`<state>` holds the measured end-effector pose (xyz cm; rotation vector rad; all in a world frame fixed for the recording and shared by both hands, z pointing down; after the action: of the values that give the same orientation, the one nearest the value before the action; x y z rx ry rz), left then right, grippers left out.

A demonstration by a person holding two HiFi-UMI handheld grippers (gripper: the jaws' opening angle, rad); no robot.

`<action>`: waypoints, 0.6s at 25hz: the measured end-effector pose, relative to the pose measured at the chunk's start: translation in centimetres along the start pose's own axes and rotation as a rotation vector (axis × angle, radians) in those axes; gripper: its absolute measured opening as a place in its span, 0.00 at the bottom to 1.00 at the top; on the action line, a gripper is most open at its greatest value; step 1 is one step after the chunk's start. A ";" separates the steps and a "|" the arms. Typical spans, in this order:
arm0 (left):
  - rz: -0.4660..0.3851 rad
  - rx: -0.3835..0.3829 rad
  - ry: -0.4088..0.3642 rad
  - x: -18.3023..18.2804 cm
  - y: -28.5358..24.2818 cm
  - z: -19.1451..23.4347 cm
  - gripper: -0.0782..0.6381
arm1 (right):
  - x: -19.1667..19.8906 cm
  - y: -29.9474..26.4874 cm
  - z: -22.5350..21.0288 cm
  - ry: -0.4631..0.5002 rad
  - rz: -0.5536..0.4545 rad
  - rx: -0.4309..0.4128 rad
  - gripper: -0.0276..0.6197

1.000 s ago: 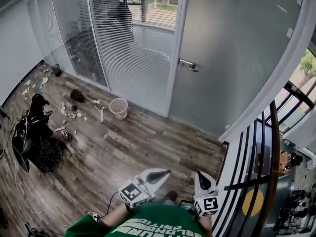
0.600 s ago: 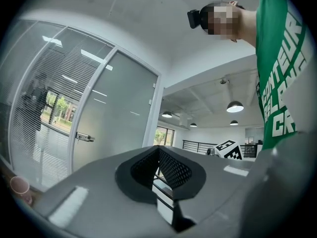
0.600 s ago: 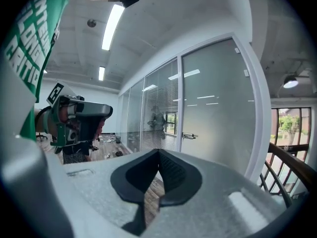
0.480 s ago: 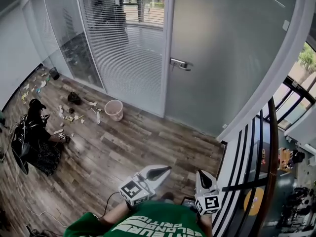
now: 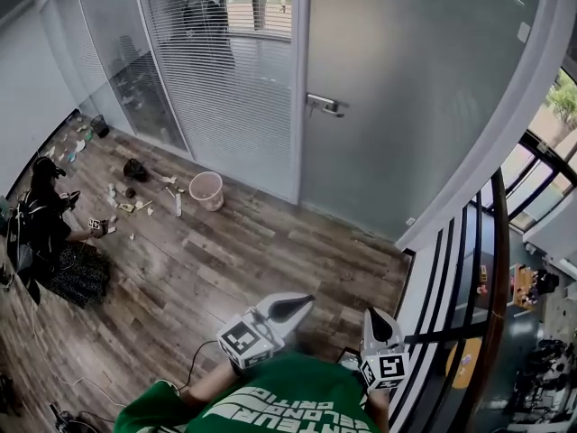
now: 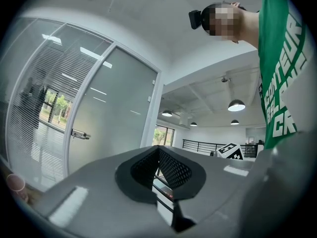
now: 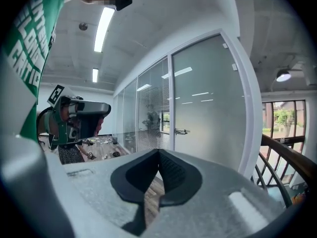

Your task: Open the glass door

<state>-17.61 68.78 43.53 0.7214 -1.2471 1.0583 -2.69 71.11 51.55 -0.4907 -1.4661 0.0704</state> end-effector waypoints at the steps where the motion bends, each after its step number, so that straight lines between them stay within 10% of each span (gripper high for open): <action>1: 0.004 0.002 0.000 -0.1 -0.3 0.0 0.13 | 0.1 -0.1 -0.2 -0.001 0.003 0.003 0.03; 15: 0.008 0.031 0.010 -0.9 -4.2 3.0 0.13 | -0.9 -3.4 -3.5 0.032 0.023 0.036 0.03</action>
<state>-14.84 64.32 43.73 0.7339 -1.2284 1.0889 -0.32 66.80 51.81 -0.4779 -1.4259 0.1065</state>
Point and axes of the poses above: the fingertips, and each gripper's own axes: y backward along the fingers, z to its left, x out of its underside, the point moved 1 cm from there along y, backward along the fingers, and after that the axes turned 11 degrees about z, right-handed, at the moved point
